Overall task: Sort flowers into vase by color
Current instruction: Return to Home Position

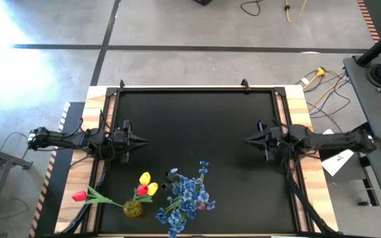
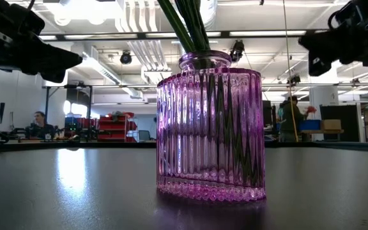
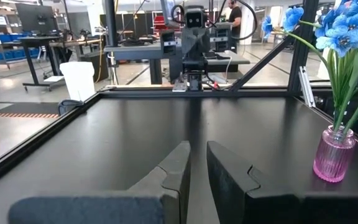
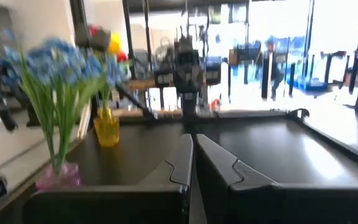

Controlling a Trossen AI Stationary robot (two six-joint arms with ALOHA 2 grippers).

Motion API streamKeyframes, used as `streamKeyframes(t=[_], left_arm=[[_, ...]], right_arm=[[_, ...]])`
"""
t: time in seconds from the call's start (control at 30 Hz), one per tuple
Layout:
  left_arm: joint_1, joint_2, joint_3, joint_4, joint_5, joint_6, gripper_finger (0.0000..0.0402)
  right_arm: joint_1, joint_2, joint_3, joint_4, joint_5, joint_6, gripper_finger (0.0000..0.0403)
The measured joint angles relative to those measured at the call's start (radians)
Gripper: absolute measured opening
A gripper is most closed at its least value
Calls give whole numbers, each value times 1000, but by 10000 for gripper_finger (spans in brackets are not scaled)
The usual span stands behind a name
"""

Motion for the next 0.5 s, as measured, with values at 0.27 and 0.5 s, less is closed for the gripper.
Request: streamKeyframes(t=[0.27, 0.5], left_arm=[[0, 0, 0, 1, 0, 0, 39], [0, 0, 0, 0, 0, 0, 39]], right_arm=[[0, -71, 0, -24, 0, 0, 13], [0, -199, 0, -73, 0, 0, 13]])
